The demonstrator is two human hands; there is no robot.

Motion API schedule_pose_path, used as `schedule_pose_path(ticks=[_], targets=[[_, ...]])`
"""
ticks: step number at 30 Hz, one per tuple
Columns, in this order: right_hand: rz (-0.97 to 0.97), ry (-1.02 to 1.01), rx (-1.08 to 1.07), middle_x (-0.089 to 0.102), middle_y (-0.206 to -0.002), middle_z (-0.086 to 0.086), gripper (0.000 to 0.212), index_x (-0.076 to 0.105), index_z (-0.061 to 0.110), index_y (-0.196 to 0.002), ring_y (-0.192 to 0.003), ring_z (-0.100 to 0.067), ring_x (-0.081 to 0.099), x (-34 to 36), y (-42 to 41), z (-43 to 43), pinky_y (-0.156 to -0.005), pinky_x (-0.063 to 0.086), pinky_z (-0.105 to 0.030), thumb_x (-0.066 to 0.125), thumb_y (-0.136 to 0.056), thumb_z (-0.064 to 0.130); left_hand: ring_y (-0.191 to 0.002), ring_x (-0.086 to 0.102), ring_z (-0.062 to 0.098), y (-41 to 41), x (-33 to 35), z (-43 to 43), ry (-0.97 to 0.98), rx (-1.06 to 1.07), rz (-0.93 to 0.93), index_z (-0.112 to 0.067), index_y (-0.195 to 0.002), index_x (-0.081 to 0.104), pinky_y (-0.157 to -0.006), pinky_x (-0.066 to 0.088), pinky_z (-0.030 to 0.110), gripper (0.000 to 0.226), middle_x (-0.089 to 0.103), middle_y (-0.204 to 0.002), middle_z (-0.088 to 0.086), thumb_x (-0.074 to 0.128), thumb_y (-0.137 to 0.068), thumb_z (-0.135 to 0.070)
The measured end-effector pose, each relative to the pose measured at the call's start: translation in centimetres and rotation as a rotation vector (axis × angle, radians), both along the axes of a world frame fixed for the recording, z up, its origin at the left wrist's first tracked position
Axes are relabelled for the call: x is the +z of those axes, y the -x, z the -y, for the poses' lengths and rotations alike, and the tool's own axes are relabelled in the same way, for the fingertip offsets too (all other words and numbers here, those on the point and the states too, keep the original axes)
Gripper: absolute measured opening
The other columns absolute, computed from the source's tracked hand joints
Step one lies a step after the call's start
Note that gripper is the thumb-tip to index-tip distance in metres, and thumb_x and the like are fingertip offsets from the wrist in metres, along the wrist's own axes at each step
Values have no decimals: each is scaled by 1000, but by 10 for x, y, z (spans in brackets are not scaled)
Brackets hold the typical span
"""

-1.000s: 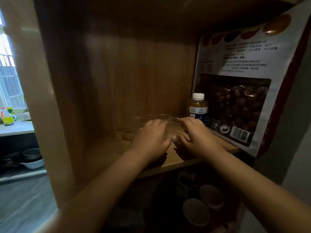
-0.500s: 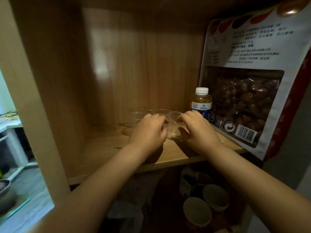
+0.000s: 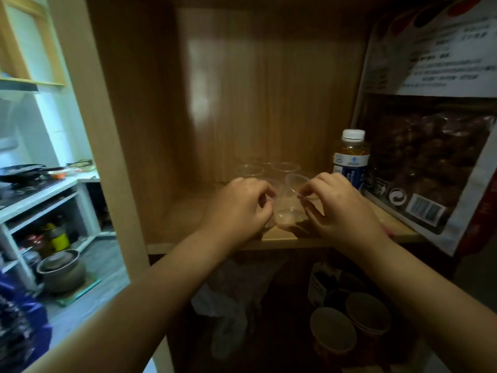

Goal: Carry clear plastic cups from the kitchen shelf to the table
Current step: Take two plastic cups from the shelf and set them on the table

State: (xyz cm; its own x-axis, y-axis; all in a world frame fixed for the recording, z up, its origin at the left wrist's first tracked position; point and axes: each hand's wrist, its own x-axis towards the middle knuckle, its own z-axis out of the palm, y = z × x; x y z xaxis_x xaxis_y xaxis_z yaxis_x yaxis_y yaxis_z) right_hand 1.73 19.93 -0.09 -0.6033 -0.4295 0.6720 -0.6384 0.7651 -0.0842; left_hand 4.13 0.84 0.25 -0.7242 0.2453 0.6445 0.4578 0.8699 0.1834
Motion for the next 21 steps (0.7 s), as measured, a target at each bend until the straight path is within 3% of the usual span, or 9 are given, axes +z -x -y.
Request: schedule_pose_path(ticks=[11, 15, 17, 21], targets=[[-69, 41, 195, 60, -97, 2, 12, 59, 17, -94, -90, -10, 46, 6, -63, 59, -70, 35, -21, 53, -86, 23, -83, 52, 11, -106, 11, 60, -16, 143, -68, -23, -96, 65, -69, 39, 24, 15, 64, -87, -6, 60, -82, -22], [-126, 56, 315, 62, -91, 1, 13, 60, 13, -88, -85, -15, 51, 14, -101, 103, -68, 42, -23, 54, -84, 24, -78, 53, 6, -162, 15, 101, -31, 233, -117, -27, -93, 65, -68, 40, 18, 15, 56, -79, -18, 55, -82, -28], [-146, 88, 395, 60, -89, 4, 9, 59, 14, -84, -82, -15, 50, 16, -123, 133, -66, 37, -19, 56, -84, 22, -77, 55, 8, -194, 16, 125, -33, 287, -129, -29, -90, 65, -67, 43, 22, 15, 51, -77, -21, 54, -81, -29], [-126, 116, 543, 62, -85, 1, 5, 59, 15, -82, -82, -19, 53, 15, -172, 213, -71, 41, -28, 57, -86, 18, -79, 58, 13, -264, 15, 189, -69, 419, -114, -29, -90, 67, -69, 48, 29, 13, 52, -77, -20, 59, -80, -26]])
